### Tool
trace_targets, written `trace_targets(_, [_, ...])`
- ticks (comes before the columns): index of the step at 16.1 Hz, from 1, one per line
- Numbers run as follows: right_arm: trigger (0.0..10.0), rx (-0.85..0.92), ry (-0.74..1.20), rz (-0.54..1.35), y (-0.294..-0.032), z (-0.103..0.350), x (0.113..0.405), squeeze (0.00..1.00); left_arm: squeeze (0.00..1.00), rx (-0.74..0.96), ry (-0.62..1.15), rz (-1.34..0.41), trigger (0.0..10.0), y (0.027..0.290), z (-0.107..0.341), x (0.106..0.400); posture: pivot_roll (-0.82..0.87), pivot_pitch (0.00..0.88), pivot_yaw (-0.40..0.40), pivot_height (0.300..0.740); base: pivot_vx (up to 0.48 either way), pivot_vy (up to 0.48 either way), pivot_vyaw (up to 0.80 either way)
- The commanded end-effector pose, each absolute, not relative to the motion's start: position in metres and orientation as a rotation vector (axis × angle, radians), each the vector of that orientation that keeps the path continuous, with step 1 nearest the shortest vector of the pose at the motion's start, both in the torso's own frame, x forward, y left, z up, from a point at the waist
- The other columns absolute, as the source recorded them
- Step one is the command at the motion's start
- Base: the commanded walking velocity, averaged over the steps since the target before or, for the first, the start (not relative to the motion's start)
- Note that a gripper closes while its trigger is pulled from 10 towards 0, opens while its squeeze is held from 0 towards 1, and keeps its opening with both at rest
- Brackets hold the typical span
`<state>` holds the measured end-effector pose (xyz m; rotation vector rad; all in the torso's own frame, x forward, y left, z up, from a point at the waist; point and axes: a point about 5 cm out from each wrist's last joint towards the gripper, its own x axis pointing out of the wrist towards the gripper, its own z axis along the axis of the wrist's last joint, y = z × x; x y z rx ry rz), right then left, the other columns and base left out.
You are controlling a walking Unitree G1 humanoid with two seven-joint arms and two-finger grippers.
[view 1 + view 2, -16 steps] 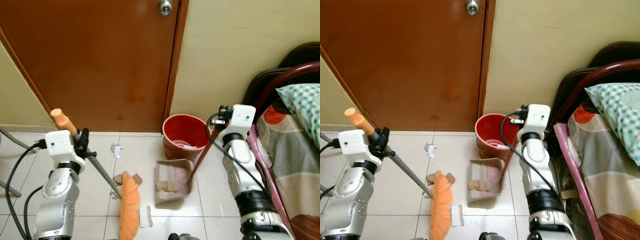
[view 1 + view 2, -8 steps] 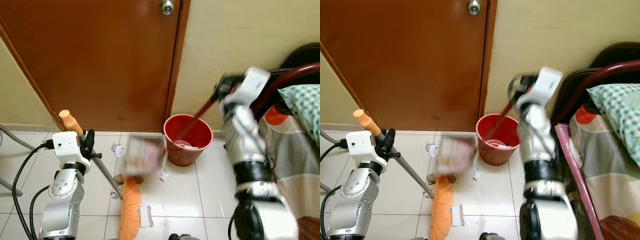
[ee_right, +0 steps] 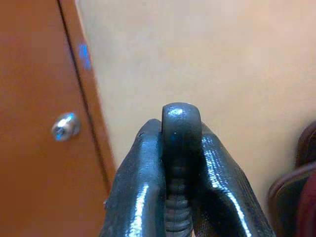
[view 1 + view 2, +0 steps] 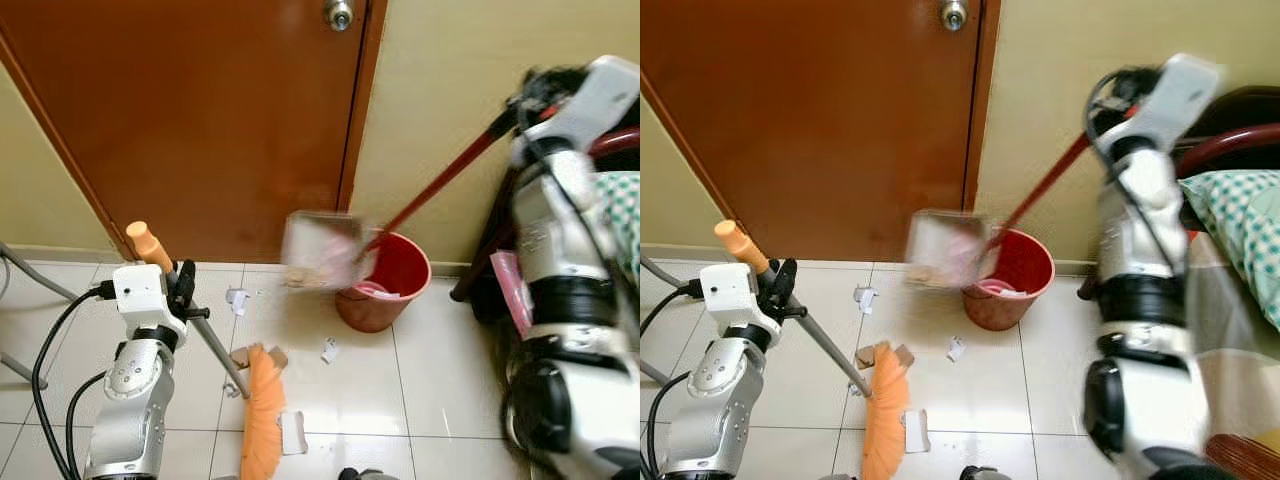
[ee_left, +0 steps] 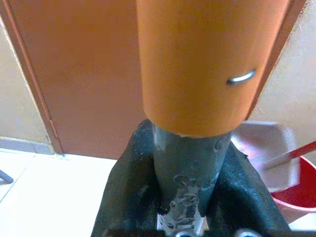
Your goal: Sweep floor
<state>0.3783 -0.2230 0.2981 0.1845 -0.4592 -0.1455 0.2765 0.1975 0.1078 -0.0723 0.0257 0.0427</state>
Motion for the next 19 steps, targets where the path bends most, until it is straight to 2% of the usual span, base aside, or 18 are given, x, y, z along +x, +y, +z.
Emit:
trace_targets(1, [10.0, 0.15, -0.629, -0.156, -0.233, 0.337, 0.366, 0.0, 0.0, -0.068, 0.062, 0.038, 10.0, 0.196, 0.1, 0.274, 0.08, 0.116, -0.024, 0.74, 0.0, 0.0, 0.0])
trace_targets(6, [10.0, 0.034, -0.657, -0.185, -0.252, 0.342, 0.358, 0.0, 0.0, -0.069, 0.069, 0.035, 10.0, 0.194, 0.098, 0.273, 0.08, 0.125, -0.022, 0.74, 0.0, 0.0, 0.0])
trace_targets(8, [10.0, -0.051, -0.695, -0.189, -0.251, 0.347, 0.355, 0.0, 0.0, -0.069, 0.069, 0.032, 10.0, 0.193, 0.098, 0.273, 0.08, 0.125, -0.022, 0.74, 0.0, 0.0, 0.0])
trace_targets(12, [10.0, -0.286, -0.749, -0.019, -0.209, 0.338, 0.352, 0.0, 0.0, -0.066, 0.067, 0.028, 10.0, 0.193, 0.099, 0.274, 0.08, 0.128, -0.018, 0.74, 0.0, 0.0, 0.0])
trace_targets(13, [10.0, -0.299, -0.749, -0.007, -0.206, 0.337, 0.352, 0.0, 0.0, -0.067, 0.067, 0.028, 10.0, 0.193, 0.099, 0.274, 0.08, 0.128, -0.018, 0.74, 0.0, 0.0, 0.0])
trace_targets(16, [10.0, -0.532, -0.74, 0.296, -0.157, 0.306, 0.344, 0.0, 0.0, -0.065, 0.067, 0.025, 10.0, 0.191, 0.098, 0.274, 0.08, 0.128, -0.019, 0.74, 0.0, 0.0, 0.0])
trace_targets(19, [10.0, -0.645, -0.716, 0.491, -0.131, 0.284, 0.336, 0.0, 0.0, -0.061, 0.064, 0.019, 10.0, 0.19, 0.099, 0.275, 0.08, 0.126, -0.02, 0.74, 0.0, 0.0, 0.0])
